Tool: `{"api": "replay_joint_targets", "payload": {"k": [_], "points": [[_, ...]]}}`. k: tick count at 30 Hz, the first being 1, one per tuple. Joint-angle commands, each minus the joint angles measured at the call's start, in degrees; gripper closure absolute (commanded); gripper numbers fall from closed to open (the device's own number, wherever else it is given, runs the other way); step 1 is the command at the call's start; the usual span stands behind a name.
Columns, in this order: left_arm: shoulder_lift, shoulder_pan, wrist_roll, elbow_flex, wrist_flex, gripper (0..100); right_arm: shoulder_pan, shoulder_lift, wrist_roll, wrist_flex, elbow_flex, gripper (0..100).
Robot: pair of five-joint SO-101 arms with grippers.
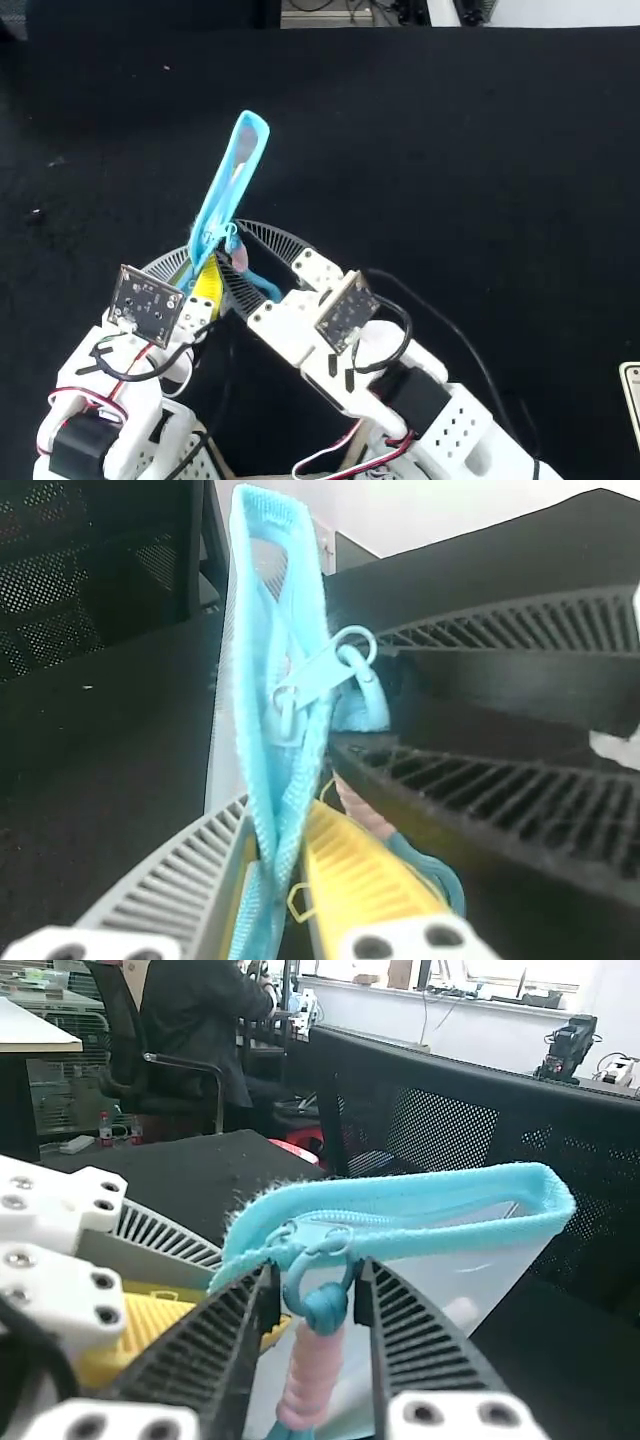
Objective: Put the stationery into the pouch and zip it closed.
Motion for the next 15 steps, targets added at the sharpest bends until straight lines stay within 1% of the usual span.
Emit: {"api": "replay_joint_targets", "payload": {"k": [1,12,15], "points": [[0.4,0.4,-0.3,-0.9,-0.4,97,2.6,0.2,-0.4,-1.1,-4.3,92.4],[0.4,0.4,-0.3,-0.8,-0.3,97,2.7,0.2,-0.2,-1.0,-4.3,91.7],[0.4,0.4,-0.3,-0.8,-0.3,97,2.7,0.1,-0.3,1.1,-5.1,91.6]]}}
